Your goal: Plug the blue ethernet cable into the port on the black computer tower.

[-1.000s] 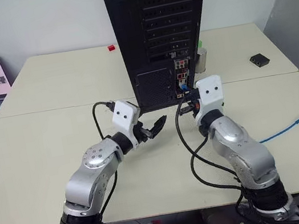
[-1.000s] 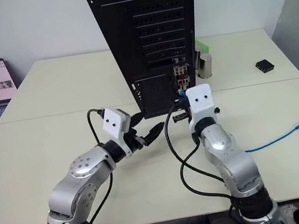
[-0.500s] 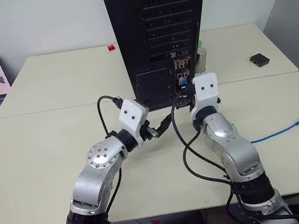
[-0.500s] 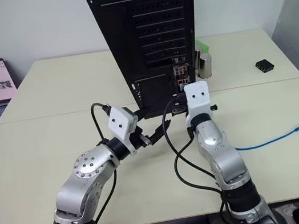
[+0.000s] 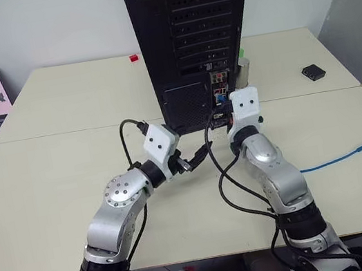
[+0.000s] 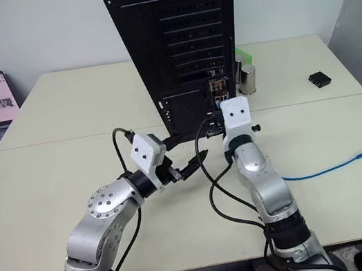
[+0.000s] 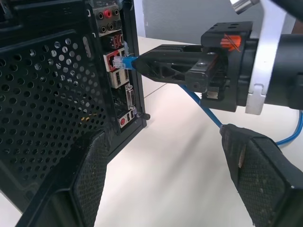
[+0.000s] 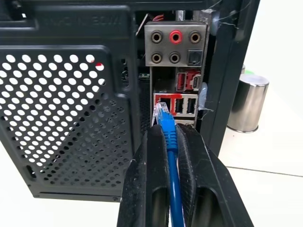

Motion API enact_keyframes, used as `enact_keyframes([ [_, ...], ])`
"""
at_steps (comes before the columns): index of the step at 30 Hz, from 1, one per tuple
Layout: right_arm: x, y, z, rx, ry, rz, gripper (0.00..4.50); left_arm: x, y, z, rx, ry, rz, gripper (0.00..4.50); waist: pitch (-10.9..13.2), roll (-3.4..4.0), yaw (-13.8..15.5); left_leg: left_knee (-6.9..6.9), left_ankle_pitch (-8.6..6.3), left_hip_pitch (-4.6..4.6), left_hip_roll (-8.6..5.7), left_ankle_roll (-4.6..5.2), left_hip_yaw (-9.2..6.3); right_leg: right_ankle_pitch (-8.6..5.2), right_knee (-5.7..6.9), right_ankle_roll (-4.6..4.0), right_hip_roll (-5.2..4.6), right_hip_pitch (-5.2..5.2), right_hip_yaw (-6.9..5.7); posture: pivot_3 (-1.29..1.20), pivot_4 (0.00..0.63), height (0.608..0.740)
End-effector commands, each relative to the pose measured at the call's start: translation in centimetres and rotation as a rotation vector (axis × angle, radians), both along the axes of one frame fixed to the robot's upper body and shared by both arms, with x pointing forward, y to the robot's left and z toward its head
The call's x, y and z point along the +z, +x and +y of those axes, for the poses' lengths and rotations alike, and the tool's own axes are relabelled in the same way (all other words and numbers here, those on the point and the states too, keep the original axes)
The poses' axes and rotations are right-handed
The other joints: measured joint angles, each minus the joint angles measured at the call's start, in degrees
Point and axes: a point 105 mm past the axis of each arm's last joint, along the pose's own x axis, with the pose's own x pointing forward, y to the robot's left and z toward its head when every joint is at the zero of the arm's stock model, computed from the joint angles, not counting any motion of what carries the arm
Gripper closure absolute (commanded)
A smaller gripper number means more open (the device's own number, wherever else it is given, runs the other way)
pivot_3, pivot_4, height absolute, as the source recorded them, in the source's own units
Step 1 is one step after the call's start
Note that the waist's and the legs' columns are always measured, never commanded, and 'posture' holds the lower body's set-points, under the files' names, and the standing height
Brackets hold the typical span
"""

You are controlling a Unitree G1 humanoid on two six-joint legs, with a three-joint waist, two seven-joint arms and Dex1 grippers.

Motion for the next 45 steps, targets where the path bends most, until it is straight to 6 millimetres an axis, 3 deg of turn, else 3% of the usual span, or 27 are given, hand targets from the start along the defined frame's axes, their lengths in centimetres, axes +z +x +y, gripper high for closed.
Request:
enact_keyframes([
  [1,2.0,0.1,0.0,-0.002,0.021,-0.075,4.50,1.0,-0.2,0.1,0.001,-0.003,-0.053,0.66,0.00,0.00,0.00,0.00,0.00,0.00,0.00,0.00,-0.01,0.00,0.00,0.00,0.00,0.00,-0.01,0.00,0.150,0.740],
  [11,1.7,0.7,0.1,0.000,0.011,-0.063,4.50,0.9,-0.1,0.1,0.001,-0.002,-0.060,0.66,0.00,0.00,-0.11,0.00,0.00,0.02,0.01,0.00,0.01,0.00,0.02,0.00,0.00,0.00,0.01,0.00,0.150,0.740],
  [24,1.5,0.7,0.9,0.032,-0.081,-0.089,4.50,0.9,0.0,0.0,0.004,-0.002,-0.067,0.66,0.00,0.00,-0.94,0.01,0.00,0.03,0.02,0.00,0.02,0.01,0.02,-0.01,0.02,0.00,0.04,0.00,0.150,0.740],
  [45,1.6,0.1,1.4,0.050,-0.076,-0.101,4.50,0.7,0.1,0.1,0.011,0.001,-0.070,0.66,0.00,0.00,-1.22,0.00,0.00,0.03,0.03,0.00,0.02,0.00,0.01,0.00,0.02,0.00,0.06,0.00,0.150,0.740],
])
